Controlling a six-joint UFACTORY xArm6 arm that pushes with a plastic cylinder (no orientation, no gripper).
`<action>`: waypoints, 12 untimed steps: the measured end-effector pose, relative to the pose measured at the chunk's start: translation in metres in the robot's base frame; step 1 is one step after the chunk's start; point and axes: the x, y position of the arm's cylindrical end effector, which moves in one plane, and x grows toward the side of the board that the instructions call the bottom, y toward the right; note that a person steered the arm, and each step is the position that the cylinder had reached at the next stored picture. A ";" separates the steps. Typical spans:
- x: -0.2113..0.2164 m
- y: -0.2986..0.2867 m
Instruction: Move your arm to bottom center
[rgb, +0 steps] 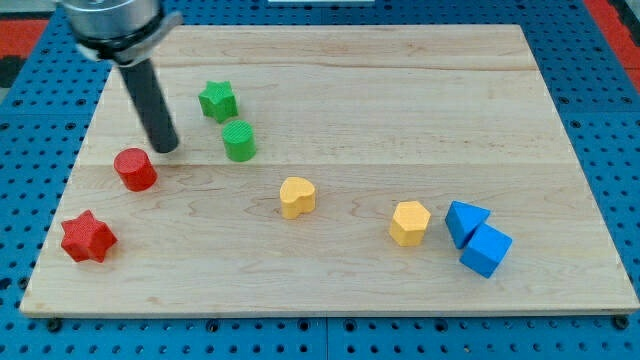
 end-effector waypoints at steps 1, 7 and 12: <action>0.041 -0.026; 0.068 0.062; 0.068 0.077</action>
